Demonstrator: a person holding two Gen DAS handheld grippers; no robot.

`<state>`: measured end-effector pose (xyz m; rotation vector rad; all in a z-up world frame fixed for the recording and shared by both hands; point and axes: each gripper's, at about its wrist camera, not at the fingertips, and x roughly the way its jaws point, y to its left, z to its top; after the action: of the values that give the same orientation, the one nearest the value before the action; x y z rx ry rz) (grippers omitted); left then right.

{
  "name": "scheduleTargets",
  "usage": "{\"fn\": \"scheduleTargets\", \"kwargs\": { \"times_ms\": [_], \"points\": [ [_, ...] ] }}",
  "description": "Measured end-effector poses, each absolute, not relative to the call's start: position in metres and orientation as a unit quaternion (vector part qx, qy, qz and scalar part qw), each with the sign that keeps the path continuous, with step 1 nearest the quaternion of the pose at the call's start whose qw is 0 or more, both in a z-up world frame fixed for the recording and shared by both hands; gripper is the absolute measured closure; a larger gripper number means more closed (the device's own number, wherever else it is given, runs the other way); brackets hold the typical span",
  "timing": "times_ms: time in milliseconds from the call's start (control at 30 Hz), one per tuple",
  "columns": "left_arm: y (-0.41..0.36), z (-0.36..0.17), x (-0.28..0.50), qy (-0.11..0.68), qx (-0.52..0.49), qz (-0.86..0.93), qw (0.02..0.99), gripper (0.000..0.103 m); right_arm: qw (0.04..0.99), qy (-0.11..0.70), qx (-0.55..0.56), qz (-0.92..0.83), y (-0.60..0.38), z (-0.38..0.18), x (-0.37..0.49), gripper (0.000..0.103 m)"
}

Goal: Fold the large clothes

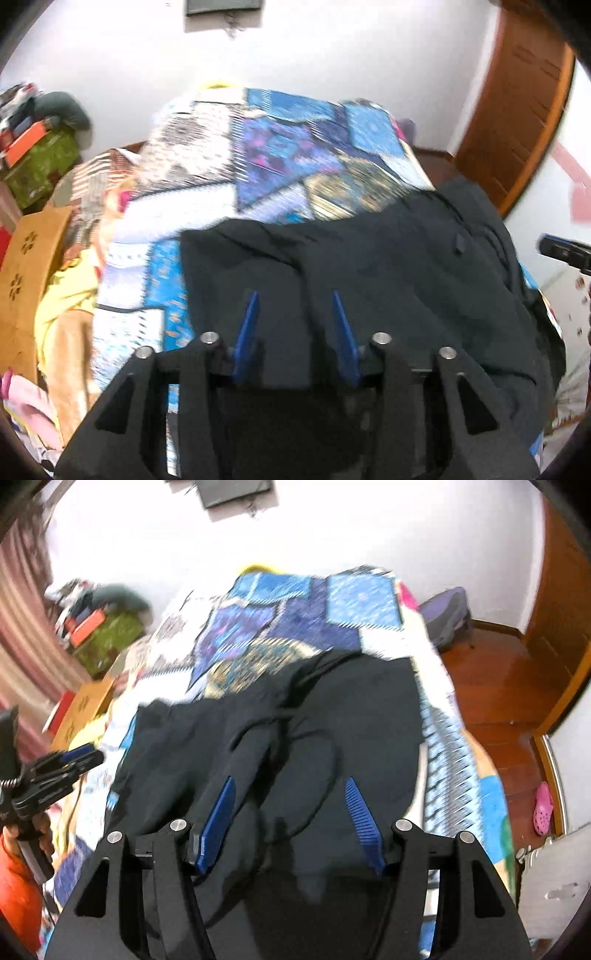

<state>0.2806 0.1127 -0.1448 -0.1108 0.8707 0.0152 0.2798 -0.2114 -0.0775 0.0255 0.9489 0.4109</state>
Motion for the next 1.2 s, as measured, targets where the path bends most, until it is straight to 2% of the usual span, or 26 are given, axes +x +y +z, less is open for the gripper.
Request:
{"fn": "scheduleTargets", "kwargs": {
  "times_ms": [233,400,600,933,1200],
  "points": [
    [0.196,-0.159,0.298,0.429,-0.156,0.08,0.886,0.051,0.882,0.449,0.036,0.142,-0.25,-0.077,0.303,0.045],
    [0.243,-0.202,0.304,0.45,-0.259,0.117,0.847,0.051,0.87,0.475,0.057,0.119,-0.269,-0.096,0.326,0.045],
    [0.256,-0.258,0.318,0.478,-0.345,0.086,0.803,0.051,0.849,0.509,0.064,0.127,-0.275,-0.119,0.342,0.045],
    [0.254,-0.305,0.351,0.492,-0.38,0.034,0.783,0.051,0.83,0.533,0.059,0.153,-0.259,-0.144,0.369,0.045],
    [0.253,-0.319,0.363,0.489,-0.403,-0.001,0.773,0.052,0.801,0.549,0.146,0.191,-0.267,-0.16,0.404,0.045]
  ]
}}
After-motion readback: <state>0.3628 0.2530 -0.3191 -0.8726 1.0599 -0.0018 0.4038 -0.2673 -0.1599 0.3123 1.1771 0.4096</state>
